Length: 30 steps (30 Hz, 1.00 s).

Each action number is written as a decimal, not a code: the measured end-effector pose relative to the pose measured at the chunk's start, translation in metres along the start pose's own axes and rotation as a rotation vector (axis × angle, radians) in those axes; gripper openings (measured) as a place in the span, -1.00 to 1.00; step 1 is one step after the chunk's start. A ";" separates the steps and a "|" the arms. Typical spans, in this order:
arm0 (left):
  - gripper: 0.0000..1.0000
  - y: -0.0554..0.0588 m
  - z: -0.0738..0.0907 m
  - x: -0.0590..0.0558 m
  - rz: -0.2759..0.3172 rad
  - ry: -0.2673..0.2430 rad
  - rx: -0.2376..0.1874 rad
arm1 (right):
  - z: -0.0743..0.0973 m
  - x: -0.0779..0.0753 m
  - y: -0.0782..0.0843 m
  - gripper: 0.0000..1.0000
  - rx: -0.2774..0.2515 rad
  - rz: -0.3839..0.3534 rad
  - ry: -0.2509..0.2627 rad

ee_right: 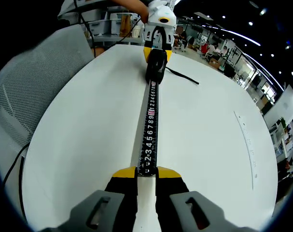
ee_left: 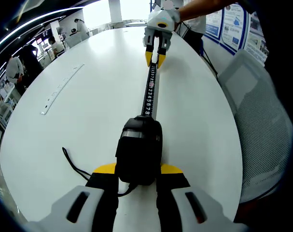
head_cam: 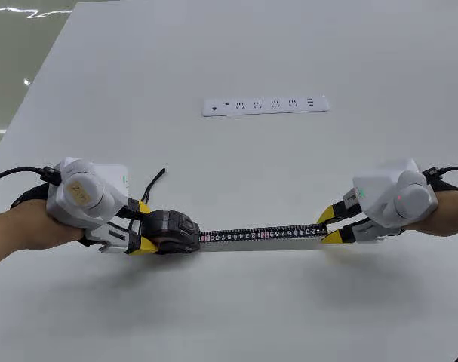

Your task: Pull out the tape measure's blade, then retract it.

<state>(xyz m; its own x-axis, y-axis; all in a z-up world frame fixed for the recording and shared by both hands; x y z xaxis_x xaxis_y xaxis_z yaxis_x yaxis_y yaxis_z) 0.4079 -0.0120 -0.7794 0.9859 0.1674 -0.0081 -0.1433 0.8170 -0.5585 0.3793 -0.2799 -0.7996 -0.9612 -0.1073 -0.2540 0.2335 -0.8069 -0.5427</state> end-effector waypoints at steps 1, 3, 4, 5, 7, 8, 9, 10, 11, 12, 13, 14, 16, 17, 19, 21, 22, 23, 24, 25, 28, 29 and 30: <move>-0.51 0.000 0.000 0.000 0.000 0.000 0.000 | 0.000 0.000 0.000 -0.76 0.000 0.000 0.000; -0.51 0.000 0.000 0.000 0.000 0.000 0.001 | 0.001 0.000 0.001 -0.76 0.000 -0.001 -0.001; -0.51 0.000 0.000 0.000 0.000 0.000 0.001 | 0.001 0.000 0.001 -0.76 0.001 0.000 -0.001; -0.51 0.000 0.000 0.000 0.000 0.000 0.001 | 0.001 0.001 0.002 -0.76 0.002 -0.002 0.000; -0.51 0.000 0.000 0.000 0.000 0.000 0.000 | 0.001 0.001 0.002 -0.76 0.002 -0.003 -0.001; -0.51 0.000 0.000 0.000 0.000 0.001 0.000 | 0.002 0.001 0.003 -0.76 0.002 -0.004 -0.002; -0.51 0.000 0.000 0.000 0.001 0.000 0.000 | 0.002 0.001 0.003 -0.76 0.004 -0.004 -0.001; -0.51 0.000 0.000 0.000 0.001 0.001 0.000 | 0.002 0.001 0.004 -0.76 0.004 -0.005 -0.001; -0.51 0.000 0.000 0.000 0.001 0.001 0.000 | 0.003 0.002 0.004 -0.76 0.005 -0.005 -0.002; -0.51 0.000 0.000 0.000 0.001 0.001 0.000 | 0.003 0.002 0.005 -0.76 0.005 -0.005 -0.003; -0.51 0.000 0.000 0.000 0.001 0.001 0.000 | 0.003 0.002 0.006 -0.76 0.006 -0.006 -0.002; -0.51 0.000 0.000 0.000 0.001 0.001 0.000 | 0.003 0.002 0.006 -0.76 0.007 -0.006 -0.002; -0.51 0.000 0.000 0.000 0.001 0.001 0.000 | 0.004 0.003 0.008 -0.76 0.008 -0.008 -0.003; -0.51 0.000 -0.001 0.000 0.000 0.001 0.000 | 0.004 0.003 0.008 -0.76 0.008 -0.008 -0.003; -0.51 0.000 -0.001 0.001 0.001 0.001 0.001 | 0.004 0.003 0.010 -0.76 0.010 -0.009 -0.003; -0.51 0.000 -0.001 0.001 0.000 0.001 0.001 | 0.004 0.003 0.010 -0.76 0.011 -0.009 -0.003; -0.51 0.000 -0.001 0.001 0.001 0.001 0.002 | 0.005 0.003 0.011 -0.76 0.012 -0.010 -0.002; -0.51 0.000 -0.001 0.001 0.001 0.001 0.002 | 0.005 0.003 0.012 -0.76 0.012 -0.011 -0.003; -0.51 0.000 -0.001 0.001 0.001 0.001 0.002 | 0.005 0.004 0.012 -0.76 0.013 -0.010 -0.003; -0.51 0.000 -0.001 0.001 0.001 0.001 0.002 | 0.005 0.004 0.013 -0.76 0.015 -0.010 -0.003; -0.51 0.000 -0.001 0.000 0.000 0.002 0.003 | 0.005 0.004 0.014 -0.76 0.015 -0.013 -0.003; -0.51 0.000 -0.001 0.000 0.000 0.002 0.003 | 0.006 0.004 0.014 -0.76 0.016 -0.012 -0.002; -0.51 0.000 -0.001 0.000 0.000 0.002 0.003 | 0.006 0.004 0.014 -0.76 0.017 -0.014 -0.003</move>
<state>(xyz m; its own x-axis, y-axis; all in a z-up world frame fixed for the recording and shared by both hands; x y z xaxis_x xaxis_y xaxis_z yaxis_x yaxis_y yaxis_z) 0.4085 -0.0126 -0.7804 0.9861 0.1661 -0.0095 -0.1433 0.8189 -0.5557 0.3775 -0.2954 -0.8038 -0.9649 -0.0973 -0.2441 0.2172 -0.8179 -0.5328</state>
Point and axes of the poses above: the centre of the closed fingertips' face, and the gripper's own axes: z roughly backward along the fingers, x roughly to its left, y roughly out of its underside, the point moved 2 cm from there along z, roughly backward along the fingers, and after that the axes turned 7 degrees about z, right-handed, at the moved point
